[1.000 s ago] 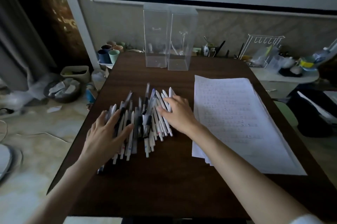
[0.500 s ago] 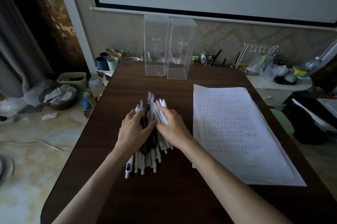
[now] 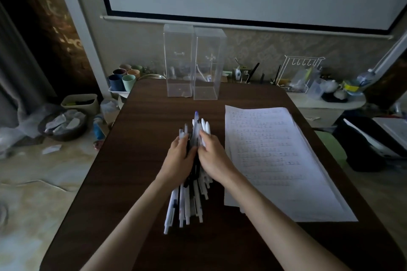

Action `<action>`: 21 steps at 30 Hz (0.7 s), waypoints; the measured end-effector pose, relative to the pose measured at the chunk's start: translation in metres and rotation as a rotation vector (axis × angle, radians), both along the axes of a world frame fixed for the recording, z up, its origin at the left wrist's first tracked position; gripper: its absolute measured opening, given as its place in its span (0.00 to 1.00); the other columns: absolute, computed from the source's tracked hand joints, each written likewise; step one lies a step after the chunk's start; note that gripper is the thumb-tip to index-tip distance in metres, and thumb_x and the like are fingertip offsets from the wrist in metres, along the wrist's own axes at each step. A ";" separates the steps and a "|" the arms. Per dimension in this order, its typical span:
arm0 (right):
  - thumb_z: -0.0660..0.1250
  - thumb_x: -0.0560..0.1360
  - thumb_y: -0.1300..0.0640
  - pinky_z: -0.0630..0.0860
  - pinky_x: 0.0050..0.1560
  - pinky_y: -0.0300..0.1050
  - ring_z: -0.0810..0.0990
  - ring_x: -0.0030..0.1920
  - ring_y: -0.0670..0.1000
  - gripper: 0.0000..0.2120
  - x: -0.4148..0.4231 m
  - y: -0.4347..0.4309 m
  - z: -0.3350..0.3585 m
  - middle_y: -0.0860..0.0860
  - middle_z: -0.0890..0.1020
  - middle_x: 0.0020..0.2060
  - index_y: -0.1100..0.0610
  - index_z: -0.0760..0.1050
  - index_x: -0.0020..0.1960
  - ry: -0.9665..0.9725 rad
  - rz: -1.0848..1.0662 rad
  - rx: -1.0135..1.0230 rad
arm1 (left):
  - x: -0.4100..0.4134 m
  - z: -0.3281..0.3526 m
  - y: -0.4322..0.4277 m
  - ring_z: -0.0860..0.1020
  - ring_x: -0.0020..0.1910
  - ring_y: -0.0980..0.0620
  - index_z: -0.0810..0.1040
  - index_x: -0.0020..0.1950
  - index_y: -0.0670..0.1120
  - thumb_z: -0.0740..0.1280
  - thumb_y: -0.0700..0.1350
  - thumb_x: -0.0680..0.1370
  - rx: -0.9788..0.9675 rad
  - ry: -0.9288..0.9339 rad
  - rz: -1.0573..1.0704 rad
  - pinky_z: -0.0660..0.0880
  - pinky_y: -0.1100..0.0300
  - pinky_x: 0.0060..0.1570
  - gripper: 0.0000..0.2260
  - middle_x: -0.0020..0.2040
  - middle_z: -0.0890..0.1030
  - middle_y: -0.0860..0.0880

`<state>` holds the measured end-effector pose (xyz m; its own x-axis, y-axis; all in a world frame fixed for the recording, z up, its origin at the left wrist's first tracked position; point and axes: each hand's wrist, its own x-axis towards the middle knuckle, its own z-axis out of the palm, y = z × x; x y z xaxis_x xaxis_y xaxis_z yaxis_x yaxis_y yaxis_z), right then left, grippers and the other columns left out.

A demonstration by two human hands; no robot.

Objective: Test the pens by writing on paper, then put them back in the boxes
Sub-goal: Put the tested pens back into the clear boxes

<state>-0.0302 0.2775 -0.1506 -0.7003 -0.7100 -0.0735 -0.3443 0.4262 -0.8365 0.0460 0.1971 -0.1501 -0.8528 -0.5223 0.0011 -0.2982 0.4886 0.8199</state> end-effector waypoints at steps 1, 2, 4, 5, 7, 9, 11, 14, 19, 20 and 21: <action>0.52 0.76 0.62 0.80 0.49 0.50 0.79 0.47 0.52 0.11 -0.004 0.004 -0.001 0.57 0.75 0.54 0.56 0.71 0.54 0.008 -0.014 0.018 | -0.005 0.001 0.006 0.63 0.69 0.49 0.63 0.72 0.44 0.57 0.43 0.82 0.002 -0.002 -0.007 0.59 0.69 0.56 0.19 0.68 0.65 0.47; 0.52 0.77 0.63 0.79 0.49 0.51 0.79 0.47 0.53 0.11 -0.009 0.009 -0.001 0.57 0.75 0.54 0.57 0.70 0.54 0.028 -0.028 0.028 | -0.009 0.001 0.011 0.63 0.69 0.48 0.63 0.72 0.44 0.58 0.43 0.82 0.002 -0.002 -0.018 0.59 0.67 0.57 0.19 0.69 0.65 0.46; 0.53 0.79 0.64 0.76 0.48 0.38 0.77 0.51 0.50 0.13 -0.014 0.021 0.002 0.54 0.73 0.56 0.58 0.71 0.60 0.077 -0.052 0.047 | -0.014 0.001 0.017 0.63 0.70 0.47 0.63 0.72 0.44 0.58 0.44 0.81 -0.020 -0.018 -0.036 0.61 0.63 0.61 0.19 0.70 0.65 0.45; 0.55 0.80 0.64 0.72 0.47 0.31 0.76 0.54 0.49 0.14 -0.018 0.026 0.003 0.53 0.72 0.57 0.59 0.70 0.64 0.101 -0.070 0.068 | -0.015 0.001 0.018 0.63 0.70 0.47 0.62 0.73 0.44 0.59 0.45 0.81 -0.034 -0.035 -0.037 0.62 0.60 0.63 0.20 0.71 0.64 0.44; 0.57 0.79 0.65 0.65 0.47 0.27 0.74 0.57 0.50 0.16 -0.023 0.034 0.003 0.55 0.72 0.60 0.59 0.70 0.67 0.164 -0.132 0.067 | -0.014 0.001 0.017 0.64 0.69 0.47 0.63 0.73 0.46 0.60 0.47 0.81 -0.038 -0.060 -0.017 0.64 0.56 0.64 0.21 0.71 0.64 0.44; 0.59 0.79 0.66 0.66 0.39 0.25 0.74 0.51 0.49 0.16 -0.027 0.038 0.002 0.56 0.73 0.60 0.58 0.72 0.65 0.183 -0.171 0.018 | -0.011 0.002 0.013 0.67 0.67 0.47 0.63 0.73 0.48 0.61 0.49 0.80 -0.047 -0.070 0.016 0.66 0.57 0.62 0.21 0.71 0.64 0.44; 0.58 0.78 0.66 0.69 0.34 0.29 0.75 0.46 0.50 0.17 -0.031 0.042 0.005 0.57 0.73 0.61 0.58 0.71 0.66 0.140 -0.191 -0.026 | -0.007 0.003 0.011 0.68 0.66 0.47 0.63 0.73 0.48 0.62 0.49 0.80 -0.064 -0.070 0.038 0.67 0.58 0.59 0.22 0.70 0.64 0.45; 0.57 0.79 0.64 0.73 0.30 0.35 0.79 0.41 0.49 0.17 -0.041 0.052 0.010 0.56 0.73 0.63 0.56 0.69 0.67 0.074 -0.228 -0.055 | -0.005 0.006 0.011 0.66 0.67 0.47 0.60 0.74 0.48 0.62 0.49 0.80 -0.054 -0.063 0.030 0.66 0.58 0.60 0.24 0.71 0.64 0.45; 0.58 0.79 0.67 0.68 0.26 0.27 0.76 0.44 0.50 0.19 -0.074 0.079 0.009 0.58 0.70 0.63 0.57 0.67 0.69 0.217 -0.324 -0.060 | -0.005 0.007 0.012 0.65 0.68 0.47 0.56 0.75 0.47 0.62 0.48 0.80 -0.053 -0.046 0.012 0.67 0.54 0.61 0.26 0.70 0.65 0.44; 0.58 0.79 0.67 0.69 0.28 0.28 0.76 0.46 0.51 0.21 -0.082 0.087 0.007 0.59 0.70 0.62 0.56 0.65 0.70 0.274 -0.332 -0.032 | -0.005 0.006 0.012 0.65 0.68 0.46 0.56 0.75 0.48 0.62 0.48 0.80 -0.053 -0.045 0.010 0.67 0.54 0.61 0.26 0.70 0.65 0.44; 0.57 0.79 0.66 0.72 0.33 0.32 0.76 0.48 0.53 0.23 -0.089 0.094 0.003 0.59 0.70 0.62 0.55 0.62 0.73 0.340 -0.318 0.027 | -0.006 0.005 0.012 0.65 0.68 0.46 0.55 0.76 0.48 0.61 0.48 0.80 -0.054 -0.047 0.009 0.67 0.54 0.60 0.26 0.70 0.64 0.44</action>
<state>-0.1188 0.3712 -0.1472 -0.8704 -0.4571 0.1827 -0.4460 0.5751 -0.6858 0.0402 0.2089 -0.1454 -0.8479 -0.5301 -0.0104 -0.3401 0.5288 0.7777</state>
